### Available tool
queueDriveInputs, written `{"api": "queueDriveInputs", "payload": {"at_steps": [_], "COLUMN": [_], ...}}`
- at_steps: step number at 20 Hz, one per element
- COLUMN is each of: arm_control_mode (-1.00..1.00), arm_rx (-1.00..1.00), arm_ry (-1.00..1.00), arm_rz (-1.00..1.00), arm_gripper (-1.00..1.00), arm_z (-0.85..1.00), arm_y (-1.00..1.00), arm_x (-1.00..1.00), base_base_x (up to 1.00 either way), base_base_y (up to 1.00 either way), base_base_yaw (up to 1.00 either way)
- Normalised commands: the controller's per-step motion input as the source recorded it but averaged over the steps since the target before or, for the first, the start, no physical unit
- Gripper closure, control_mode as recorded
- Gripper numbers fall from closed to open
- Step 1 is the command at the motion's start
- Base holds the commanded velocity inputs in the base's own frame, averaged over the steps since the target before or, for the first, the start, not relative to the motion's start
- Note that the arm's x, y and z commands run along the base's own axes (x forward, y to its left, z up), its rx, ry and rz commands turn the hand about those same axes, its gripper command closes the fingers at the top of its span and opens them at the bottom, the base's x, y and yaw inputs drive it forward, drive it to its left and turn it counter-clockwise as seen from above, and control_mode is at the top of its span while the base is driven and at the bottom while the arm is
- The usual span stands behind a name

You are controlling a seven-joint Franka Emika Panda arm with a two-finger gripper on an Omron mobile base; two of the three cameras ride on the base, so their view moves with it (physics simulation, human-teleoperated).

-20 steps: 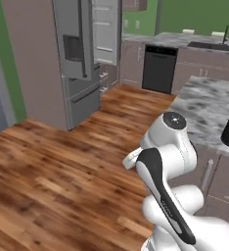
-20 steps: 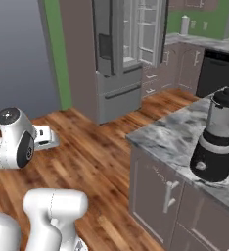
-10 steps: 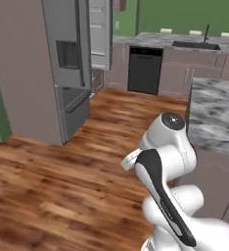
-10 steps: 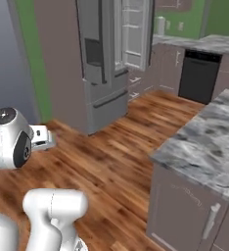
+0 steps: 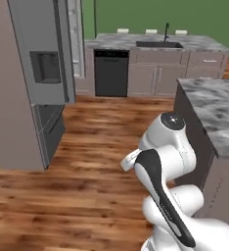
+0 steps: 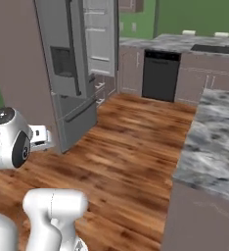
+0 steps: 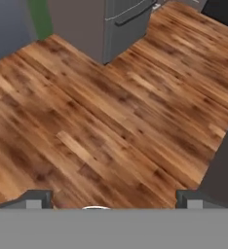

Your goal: Pick the pear and peach from the fridge and place them on the plate next to the blender to make a fruit smoothie.

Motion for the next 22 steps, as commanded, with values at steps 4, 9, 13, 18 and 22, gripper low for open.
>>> {"api": "queueDriveInputs", "payload": {"at_steps": [4, 9, 13, 18, 22], "arm_control_mode": [1.0, 1.0, 1.0, 1.0, 1.0], "arm_rx": [0.0, 0.0, 0.0, 0.0, 0.0], "arm_ry": [0.0, 0.0, 0.0, 0.0, 0.0], "arm_rz": [0.0, 0.0, 0.0, 0.0, 0.0], "arm_gripper": [-1.0, -1.0, -1.0, -1.0, -1.0], "arm_z": [0.0, 0.0, 0.0, 0.0, 0.0], "arm_y": [0.0, 0.0, 0.0, 0.0, 0.0], "arm_x": [0.0, 0.0, 0.0, 0.0, 0.0], "base_base_x": [1.0, 1.0, 1.0, 1.0, 1.0], "base_base_y": [0.47, 0.2, -0.04, -0.02, -0.01], "base_base_yaw": [-0.39, -0.32, -0.21, -0.14, -0.13]}}
